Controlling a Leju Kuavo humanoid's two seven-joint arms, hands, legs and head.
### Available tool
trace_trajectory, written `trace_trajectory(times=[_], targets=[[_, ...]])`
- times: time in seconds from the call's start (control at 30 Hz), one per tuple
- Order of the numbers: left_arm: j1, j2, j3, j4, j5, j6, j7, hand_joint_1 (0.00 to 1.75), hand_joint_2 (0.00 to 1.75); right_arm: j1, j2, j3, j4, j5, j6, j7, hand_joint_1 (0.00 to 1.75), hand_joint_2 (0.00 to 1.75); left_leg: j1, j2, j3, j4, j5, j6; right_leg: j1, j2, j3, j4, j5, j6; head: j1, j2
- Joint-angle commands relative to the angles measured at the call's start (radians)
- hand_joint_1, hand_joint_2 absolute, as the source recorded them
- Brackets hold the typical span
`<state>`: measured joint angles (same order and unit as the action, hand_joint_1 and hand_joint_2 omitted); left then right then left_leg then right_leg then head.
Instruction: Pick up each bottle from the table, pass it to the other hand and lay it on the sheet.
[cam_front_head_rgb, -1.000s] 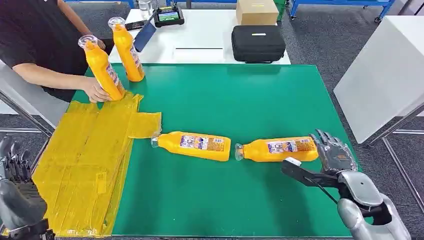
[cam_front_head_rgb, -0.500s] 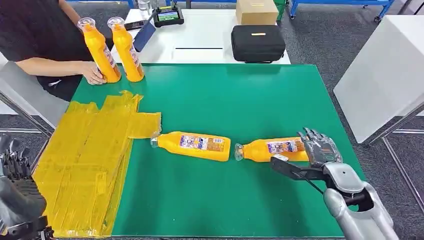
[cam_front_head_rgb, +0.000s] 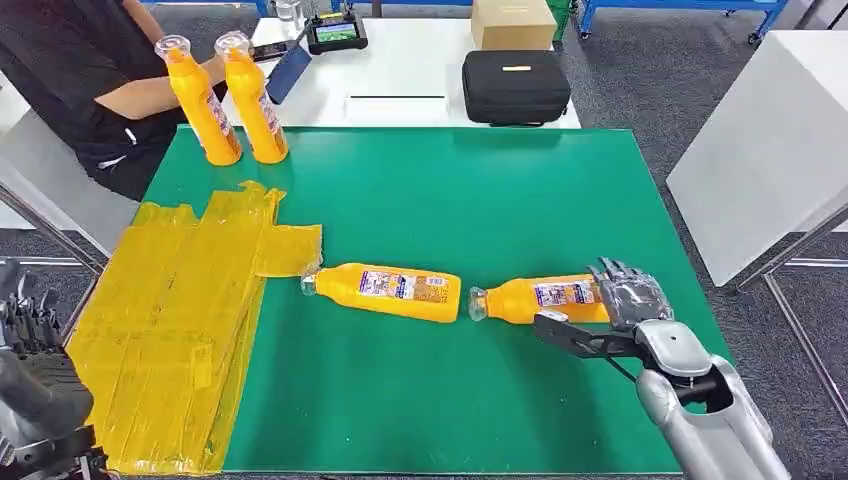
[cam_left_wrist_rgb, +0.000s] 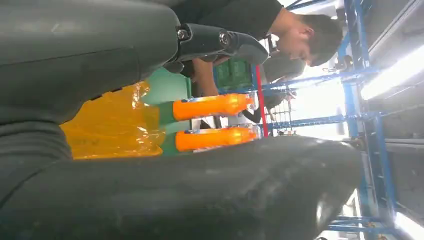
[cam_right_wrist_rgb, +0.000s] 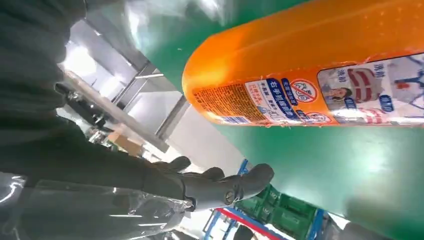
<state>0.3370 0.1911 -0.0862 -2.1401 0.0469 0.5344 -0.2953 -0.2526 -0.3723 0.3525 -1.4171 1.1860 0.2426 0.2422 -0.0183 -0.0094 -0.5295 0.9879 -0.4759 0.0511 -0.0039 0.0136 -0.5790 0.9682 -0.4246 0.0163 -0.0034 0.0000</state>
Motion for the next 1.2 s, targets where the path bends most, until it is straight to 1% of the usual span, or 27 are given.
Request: trace_trajectory(times=[0.03,0.2,0.27,0.43,0.7,0.73,0.77,0.8,0.9,1.0,1.1,1.13,1.17,1.2], targets=[[-0.042,0.005,-0.020,0.078,0.037,-0.002,-0.010,0.00,0.00,-0.198,-0.036,0.153,0.313,-0.029,-0.012,-0.028,0.00,1.75,0.001,0.004,0.004,-0.001,0.000,-0.005,0.001,0.002,0.003,-0.002,0.001,0.000,0.000,0.000],[-0.071,0.018,-0.035,0.114,0.067,-0.010,-0.018,0.00,0.00,-0.245,-0.020,0.194,0.428,-0.039,-0.015,-0.031,0.00,1.75,0.000,0.001,0.004,-0.002,0.001,-0.003,0.000,0.000,0.003,-0.002,0.000,0.000,0.000,0.000],[-0.084,0.023,-0.043,0.129,0.076,-0.013,-0.022,0.00,0.00,-0.277,-0.020,0.216,0.477,-0.045,-0.022,-0.035,0.00,1.75,0.001,0.002,0.006,-0.002,0.000,-0.005,0.001,0.000,0.005,-0.003,0.000,0.000,0.000,0.000],[-0.116,0.031,-0.058,0.157,0.101,-0.018,-0.028,0.00,0.00,-0.319,-0.018,0.266,0.570,-0.086,-0.050,-0.057,0.00,1.75,0.001,0.001,0.004,-0.001,0.001,-0.003,0.001,0.000,0.003,-0.002,0.000,0.000,0.000,0.000],[-0.119,0.032,-0.059,0.159,0.106,-0.019,-0.031,0.00,0.00,-0.321,-0.017,0.283,0.581,-0.098,-0.057,-0.059,0.00,1.75,0.001,0.000,0.003,-0.001,0.001,-0.003,0.001,-0.001,0.002,-0.001,0.000,0.000,0.000,0.000],[-0.123,0.032,-0.061,0.162,0.112,-0.020,-0.035,0.00,0.00,-0.325,-0.015,0.299,0.596,-0.116,-0.066,-0.062,0.00,1.75,0.000,0.000,0.003,-0.001,0.001,-0.002,0.000,0.000,0.002,-0.001,0.000,0.000,0.000,0.000],[-0.127,0.033,-0.063,0.167,0.115,-0.021,-0.036,0.00,0.00,-0.327,-0.012,0.308,0.607,-0.125,-0.073,-0.065,0.00,1.75,0.001,0.001,0.006,-0.001,-0.001,-0.006,0.001,-0.001,0.005,-0.002,-0.001,0.000,0.000,0.000],[-0.133,0.033,-0.065,0.173,0.117,-0.023,-0.038,0.00,0.00,-0.329,-0.006,0.325,0.625,-0.141,-0.090,-0.068,0.00,1.75,0.001,0.000,0.004,-0.001,0.000,-0.003,0.001,0.000,0.003,-0.001,0.000,0.000,0.000,0.000],[-0.148,0.029,-0.069,0.182,0.117,-0.027,-0.036,0.00,0.00,-0.313,-0.001,0.348,0.626,-0.158,-0.122,-0.082,0.00,1.75,0.001,0.000,0.005,-0.001,0.001,-0.004,0.001,-0.001,0.004,-0.002,0.000,0.000,0.000,0.000],[-0.149,0.028,-0.069,0.182,0.117,-0.027,-0.036,0.00,0.00,-0.309,0.001,0.351,0.624,-0.159,-0.124,-0.082,0.00,1.75,0.001,0.000,0.004,-0.001,0.001,-0.003,0.001,-0.001,0.003,-0.002,0.000,0.000,0.000,0.000],[-0.148,0.028,-0.069,0.180,0.117,-0.028,-0.035,0.00,0.00,-0.306,-0.002,0.355,0.616,-0.163,-0.128,-0.084,0.00,1.75,0.002,0.001,0.006,-0.002,0.000,-0.005,0.002,-0.001,0.005,-0.003,0.000,0.000,0.000,0.000],[-0.149,0.029,-0.068,0.183,0.117,-0.028,-0.036,0.00,0.00,-0.301,0.000,0.362,0.613,-0.170,-0.123,-0.099,0.00,1.75,0.001,0.001,0.005,-0.001,0.001,-0.002,0.001,-0.001,0.003,-0.001,0.000,0.000,0.000,0.000],[-0.151,0.029,-0.067,0.185,0.119,-0.029,-0.037,0.00,0.00,-0.297,0.001,0.375,0.610,-0.175,-0.118,-0.108,0.00,1.75,0.001,0.001,0.006,-0.001,0.001,-0.004,0.001,-0.001,0.005,-0.002,0.000,0.000,0.000,0.000],[-0.153,0.029,-0.065,0.188,0.123,-0.031,-0.039,0.00,0.00,-0.292,0.004,0.386,0.606,-0.189,-0.111,-0.126,1.43,1.75,0.002,0.001,0.007,-0.001,0.001,-0.005,0.002,-0.002,0.006,-0.002,0.000,0.000,0.000,0.000]])
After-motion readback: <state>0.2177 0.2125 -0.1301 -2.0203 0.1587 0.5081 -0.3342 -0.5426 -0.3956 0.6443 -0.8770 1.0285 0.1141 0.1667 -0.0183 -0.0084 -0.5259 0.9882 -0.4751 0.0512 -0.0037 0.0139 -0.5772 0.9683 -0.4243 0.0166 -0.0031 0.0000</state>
